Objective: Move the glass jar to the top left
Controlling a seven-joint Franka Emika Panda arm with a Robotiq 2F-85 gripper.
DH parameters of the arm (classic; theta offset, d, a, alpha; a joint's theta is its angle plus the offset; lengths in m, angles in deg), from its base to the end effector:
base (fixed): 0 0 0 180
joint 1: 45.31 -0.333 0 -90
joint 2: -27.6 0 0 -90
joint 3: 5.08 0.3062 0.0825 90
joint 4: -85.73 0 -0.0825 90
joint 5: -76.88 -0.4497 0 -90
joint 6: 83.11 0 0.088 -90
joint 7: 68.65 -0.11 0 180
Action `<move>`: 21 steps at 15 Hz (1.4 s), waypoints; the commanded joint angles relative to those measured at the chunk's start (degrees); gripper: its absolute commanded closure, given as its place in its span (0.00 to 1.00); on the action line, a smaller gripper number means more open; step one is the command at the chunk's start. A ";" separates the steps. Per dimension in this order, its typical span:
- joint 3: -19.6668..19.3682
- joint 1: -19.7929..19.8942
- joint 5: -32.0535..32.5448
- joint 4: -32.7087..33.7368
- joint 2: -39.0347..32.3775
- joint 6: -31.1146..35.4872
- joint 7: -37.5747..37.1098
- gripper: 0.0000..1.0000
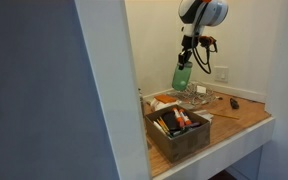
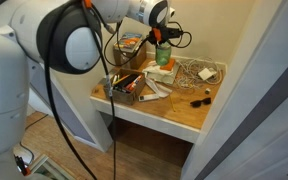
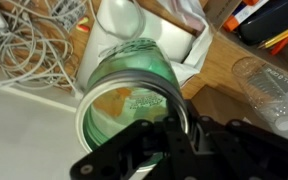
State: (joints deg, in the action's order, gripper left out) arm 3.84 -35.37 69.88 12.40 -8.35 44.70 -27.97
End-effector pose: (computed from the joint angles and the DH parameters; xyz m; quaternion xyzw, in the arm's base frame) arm 0.8155 -0.0397 0.3906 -0.9396 -0.2848 -0.1870 0.0317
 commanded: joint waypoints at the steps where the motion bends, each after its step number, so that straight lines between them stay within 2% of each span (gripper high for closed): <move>1: 2.05 -2.01 -0.59 11.45 -6.02 1.66 5.72 0.97; 9: 9.63 -4.35 -0.40 28.35 -18.82 0.40 19.13 0.97; 17: 11.53 -6.75 0.46 35.94 -27.35 -1.53 30.33 0.97; 21: 10.63 -7.28 1.52 37.76 -29.67 -2.68 34.91 0.97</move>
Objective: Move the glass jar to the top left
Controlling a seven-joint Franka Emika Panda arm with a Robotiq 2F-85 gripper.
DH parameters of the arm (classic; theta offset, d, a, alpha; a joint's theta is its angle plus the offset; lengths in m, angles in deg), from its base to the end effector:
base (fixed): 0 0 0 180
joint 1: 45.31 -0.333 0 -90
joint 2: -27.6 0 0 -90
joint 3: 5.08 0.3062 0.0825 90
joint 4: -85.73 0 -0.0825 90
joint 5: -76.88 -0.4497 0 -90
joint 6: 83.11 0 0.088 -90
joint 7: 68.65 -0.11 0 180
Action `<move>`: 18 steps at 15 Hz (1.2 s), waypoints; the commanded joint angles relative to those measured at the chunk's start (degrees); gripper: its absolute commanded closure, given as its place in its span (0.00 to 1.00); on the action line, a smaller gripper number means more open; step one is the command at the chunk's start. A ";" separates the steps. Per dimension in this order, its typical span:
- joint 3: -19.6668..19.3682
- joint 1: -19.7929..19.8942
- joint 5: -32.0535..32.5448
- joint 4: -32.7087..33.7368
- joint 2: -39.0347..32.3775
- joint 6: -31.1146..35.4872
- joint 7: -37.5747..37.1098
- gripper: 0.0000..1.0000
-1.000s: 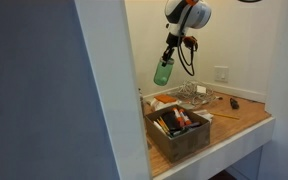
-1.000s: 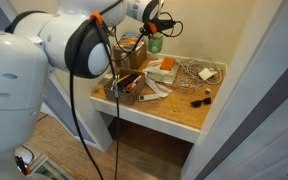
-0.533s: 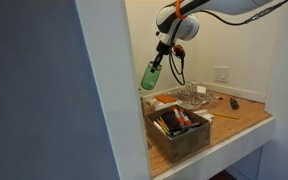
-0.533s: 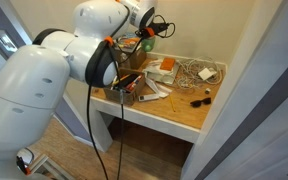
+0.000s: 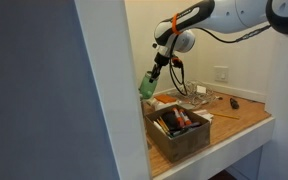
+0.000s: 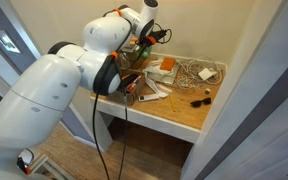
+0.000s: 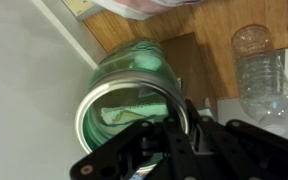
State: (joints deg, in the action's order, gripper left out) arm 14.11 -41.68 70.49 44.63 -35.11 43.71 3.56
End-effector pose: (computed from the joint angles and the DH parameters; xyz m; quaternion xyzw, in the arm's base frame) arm 0.8863 0.0898 0.3287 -0.7801 -0.5583 -0.2780 0.0494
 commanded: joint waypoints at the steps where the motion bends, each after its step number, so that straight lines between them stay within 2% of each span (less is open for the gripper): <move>1: -0.02 -0.02 0.11 0.42 -0.59 -0.24 1.09 0.97; 2: -0.09 -0.01 0.12 0.51 -1.01 -0.28 1.30 0.89; 7: -0.22 0.00 0.12 0.26 -1.52 -0.28 1.29 0.89; 8: -0.22 0.01 0.12 0.26 -1.52 -0.28 1.29 0.97; 18: -1.44 -0.94 1.42 1.65 -5.84 1.58 4.30 0.97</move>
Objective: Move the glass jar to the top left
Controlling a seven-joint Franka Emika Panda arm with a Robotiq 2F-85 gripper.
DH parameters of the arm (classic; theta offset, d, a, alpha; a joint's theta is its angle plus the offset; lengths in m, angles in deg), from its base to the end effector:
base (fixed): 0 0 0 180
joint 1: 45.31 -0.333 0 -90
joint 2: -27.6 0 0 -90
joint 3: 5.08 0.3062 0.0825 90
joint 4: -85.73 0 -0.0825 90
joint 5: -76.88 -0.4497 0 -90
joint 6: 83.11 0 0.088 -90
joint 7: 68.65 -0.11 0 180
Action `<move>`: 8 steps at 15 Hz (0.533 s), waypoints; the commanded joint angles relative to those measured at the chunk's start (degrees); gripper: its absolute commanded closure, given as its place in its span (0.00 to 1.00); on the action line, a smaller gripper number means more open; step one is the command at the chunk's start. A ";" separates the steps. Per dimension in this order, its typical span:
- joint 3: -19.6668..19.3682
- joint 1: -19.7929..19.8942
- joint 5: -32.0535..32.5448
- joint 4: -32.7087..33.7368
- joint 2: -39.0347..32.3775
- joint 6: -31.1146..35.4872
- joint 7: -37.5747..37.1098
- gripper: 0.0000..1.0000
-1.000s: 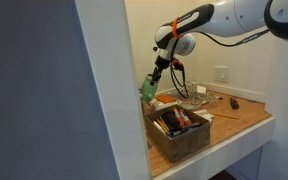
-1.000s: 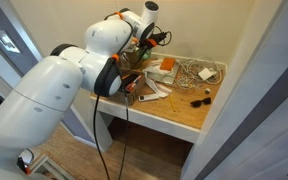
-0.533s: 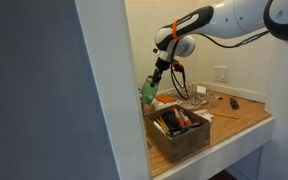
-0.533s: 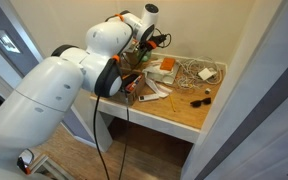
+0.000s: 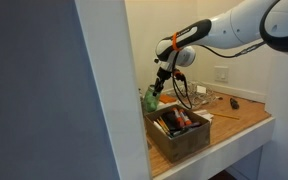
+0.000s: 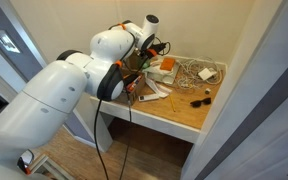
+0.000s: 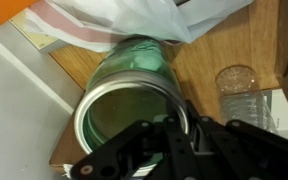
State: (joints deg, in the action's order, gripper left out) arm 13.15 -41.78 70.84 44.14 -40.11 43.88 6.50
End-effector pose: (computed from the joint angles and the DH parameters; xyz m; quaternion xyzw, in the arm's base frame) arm 0.8819 0.0857 0.2455 -0.7786 -0.5769 -0.2389 0.0624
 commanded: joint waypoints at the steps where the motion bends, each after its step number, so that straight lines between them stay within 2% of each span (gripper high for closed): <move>1: -0.75 -1.03 1.42 2.20 -0.99 1.75 1.56 0.97; 8: -2.17 -2.65 4.17 2.36 -1.36 1.60 2.71 0.97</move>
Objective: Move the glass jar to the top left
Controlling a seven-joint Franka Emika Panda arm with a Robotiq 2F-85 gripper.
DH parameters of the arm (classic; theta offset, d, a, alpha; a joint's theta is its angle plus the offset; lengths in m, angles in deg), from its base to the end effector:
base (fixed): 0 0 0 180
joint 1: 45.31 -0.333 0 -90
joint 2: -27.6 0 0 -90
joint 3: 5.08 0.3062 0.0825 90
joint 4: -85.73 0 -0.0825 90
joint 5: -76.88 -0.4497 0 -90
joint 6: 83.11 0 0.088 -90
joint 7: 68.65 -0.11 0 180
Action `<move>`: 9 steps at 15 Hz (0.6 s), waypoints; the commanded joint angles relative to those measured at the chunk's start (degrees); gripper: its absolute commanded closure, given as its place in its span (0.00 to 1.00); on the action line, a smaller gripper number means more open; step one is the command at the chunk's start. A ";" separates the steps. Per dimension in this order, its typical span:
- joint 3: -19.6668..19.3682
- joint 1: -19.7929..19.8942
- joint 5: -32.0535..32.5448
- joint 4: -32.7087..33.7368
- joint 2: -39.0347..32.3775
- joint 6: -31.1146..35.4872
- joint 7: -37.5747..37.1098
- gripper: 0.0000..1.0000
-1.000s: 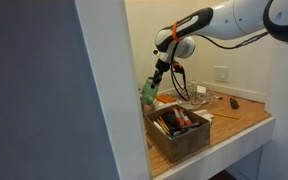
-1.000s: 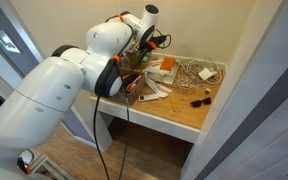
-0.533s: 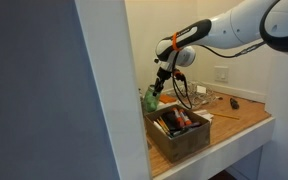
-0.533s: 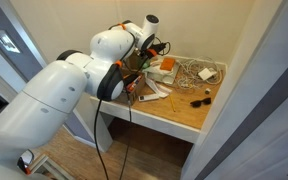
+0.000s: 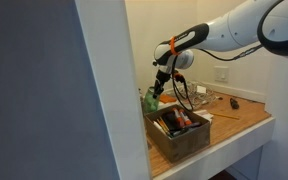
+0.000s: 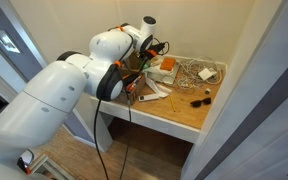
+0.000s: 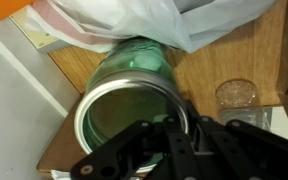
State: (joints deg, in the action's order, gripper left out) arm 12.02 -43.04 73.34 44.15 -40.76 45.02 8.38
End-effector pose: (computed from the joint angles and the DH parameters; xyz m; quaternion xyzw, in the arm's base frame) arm 0.8810 0.0948 0.2348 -0.7626 -0.6046 -0.2272 0.0348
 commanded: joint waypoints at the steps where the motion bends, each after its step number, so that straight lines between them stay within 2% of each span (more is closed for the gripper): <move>1: -1.16 -1.60 2.00 2.38 -0.70 0.32 0.84 0.97; 2: -1.30 -1.84 2.37 2.44 -0.73 0.35 0.84 0.89; 4: -1.45 -2.19 2.99 2.53 -0.77 0.17 0.85 0.66; 5: -1.40 -2.29 3.10 2.70 -0.80 0.19 0.91 0.58; 9: -1.23 -2.59 3.17 3.66 -0.89 0.18 1.18 0.38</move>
State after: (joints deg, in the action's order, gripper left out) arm 11.24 -44.89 75.65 45.52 -40.74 45.08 8.68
